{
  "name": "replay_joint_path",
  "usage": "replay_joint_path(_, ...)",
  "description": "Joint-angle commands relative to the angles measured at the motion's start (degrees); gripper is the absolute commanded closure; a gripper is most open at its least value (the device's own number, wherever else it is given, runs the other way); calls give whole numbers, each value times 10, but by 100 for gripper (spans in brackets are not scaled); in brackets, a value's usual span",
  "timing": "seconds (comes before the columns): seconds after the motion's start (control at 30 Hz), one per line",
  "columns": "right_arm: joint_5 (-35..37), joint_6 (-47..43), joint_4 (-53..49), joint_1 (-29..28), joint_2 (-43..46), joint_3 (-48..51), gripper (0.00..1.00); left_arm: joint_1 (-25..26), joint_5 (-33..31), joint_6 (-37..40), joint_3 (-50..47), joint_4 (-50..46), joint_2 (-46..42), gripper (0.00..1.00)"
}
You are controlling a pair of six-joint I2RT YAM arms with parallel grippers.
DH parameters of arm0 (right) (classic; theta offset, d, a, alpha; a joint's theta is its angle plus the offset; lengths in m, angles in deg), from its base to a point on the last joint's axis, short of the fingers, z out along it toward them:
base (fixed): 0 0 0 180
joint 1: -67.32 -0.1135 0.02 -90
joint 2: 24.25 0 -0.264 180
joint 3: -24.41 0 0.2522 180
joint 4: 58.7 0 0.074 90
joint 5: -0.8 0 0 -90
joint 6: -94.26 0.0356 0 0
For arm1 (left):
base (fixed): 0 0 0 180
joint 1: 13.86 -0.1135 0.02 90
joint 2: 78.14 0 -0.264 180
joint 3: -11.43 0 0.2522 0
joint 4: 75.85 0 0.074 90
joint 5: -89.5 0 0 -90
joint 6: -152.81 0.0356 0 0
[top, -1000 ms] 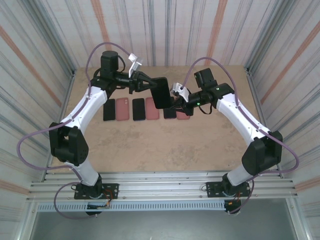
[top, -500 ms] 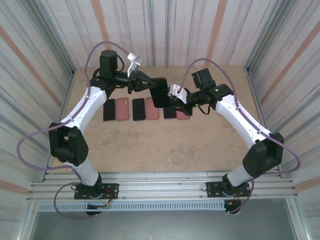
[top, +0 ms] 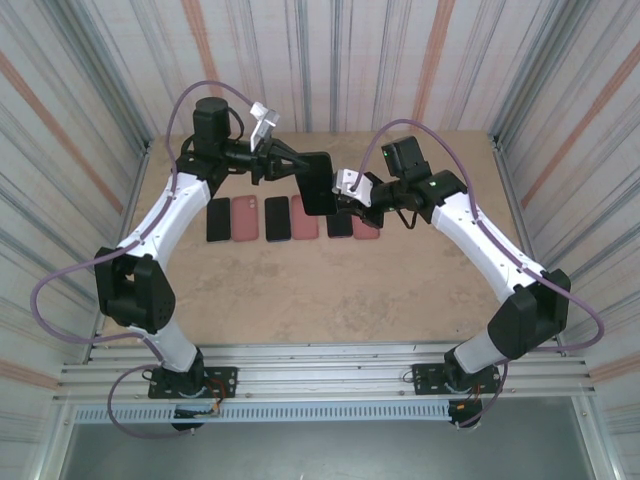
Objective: Take the phone out of the phone case
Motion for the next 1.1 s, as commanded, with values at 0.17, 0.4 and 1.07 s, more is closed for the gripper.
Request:
replay_joint_path(0.17,4,32,66,1,26,13,89,5,34,-52,-6,14,-31,100)
replay_joint_path(0.4,-64,137,116,7,48,50,82,4,4,-73,-7,28,-29,100)
replay_joint_path(1.07,-179,678,566,30,87,295,64,4,-118,-426,-50,233,9,100)
